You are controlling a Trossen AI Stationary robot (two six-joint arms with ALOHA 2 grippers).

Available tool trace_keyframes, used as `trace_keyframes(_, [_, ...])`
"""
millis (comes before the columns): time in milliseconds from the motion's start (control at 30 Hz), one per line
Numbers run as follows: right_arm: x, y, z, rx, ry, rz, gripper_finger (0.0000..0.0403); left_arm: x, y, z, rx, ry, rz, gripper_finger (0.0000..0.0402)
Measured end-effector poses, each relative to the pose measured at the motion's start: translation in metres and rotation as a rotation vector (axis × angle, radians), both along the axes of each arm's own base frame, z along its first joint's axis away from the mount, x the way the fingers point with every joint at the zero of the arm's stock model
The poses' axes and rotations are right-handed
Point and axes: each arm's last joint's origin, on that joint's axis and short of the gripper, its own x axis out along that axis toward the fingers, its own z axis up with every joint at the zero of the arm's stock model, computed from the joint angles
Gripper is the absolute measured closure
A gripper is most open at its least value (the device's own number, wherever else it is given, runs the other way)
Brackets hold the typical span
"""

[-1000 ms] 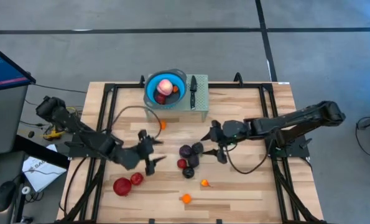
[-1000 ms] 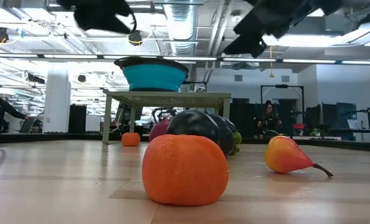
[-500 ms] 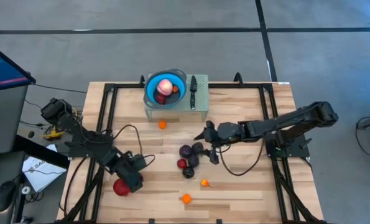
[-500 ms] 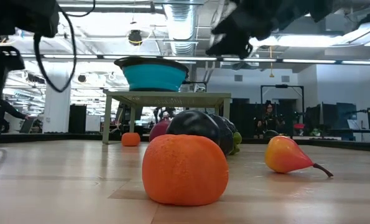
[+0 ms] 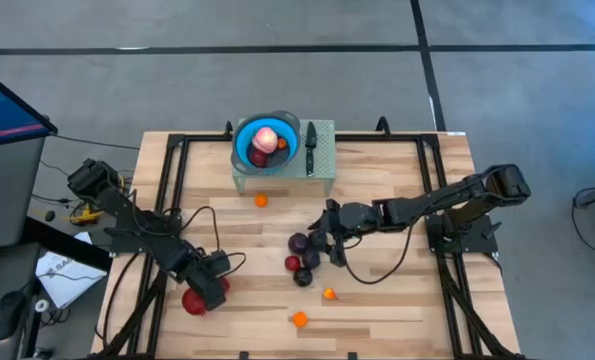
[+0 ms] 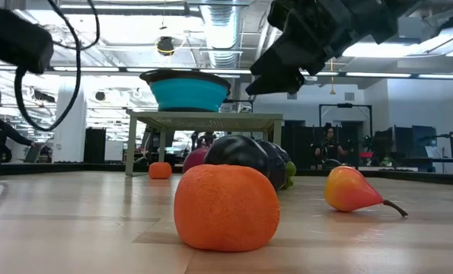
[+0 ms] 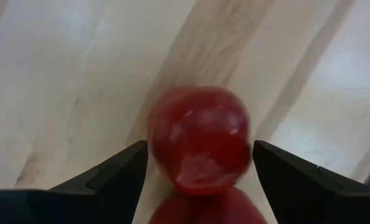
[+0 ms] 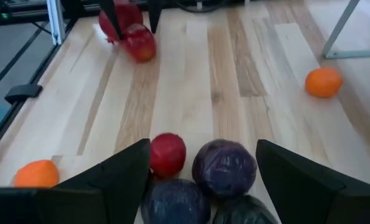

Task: Pick & Place Fruit
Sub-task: Put the red apple into the blue strainer bowl

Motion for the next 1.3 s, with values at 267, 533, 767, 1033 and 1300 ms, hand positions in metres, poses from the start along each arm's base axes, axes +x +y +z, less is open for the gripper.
trace_keyframes(267, [0.001,0.000,0.004,0.000,-0.038,0.003,0.0117,-0.002,0.001,-0.013,-0.039,-0.044,0.014,0.0120])
trace_keyframes(533, [0.003,0.004,0.008,0.005,-0.091,0.016,0.0117,0.003,0.002,-0.021,-0.099,-0.138,0.032,0.0167])
trace_keyframes(767, [-0.006,0.015,0.025,-0.010,-0.148,0.067,0.0117,0.021,0.006,-0.015,-0.050,-0.359,0.122,0.0167])
trace_keyframes(1033, [-0.019,0.019,0.051,0.015,-0.239,0.089,0.0117,0.061,0.028,0.009,0.010,-0.733,0.170,0.0168])
trace_keyframes(1300, [-0.027,0.041,0.053,-0.359,-0.296,0.259,0.0117,0.088,0.063,0.035,0.144,-1.011,0.134,0.0169])
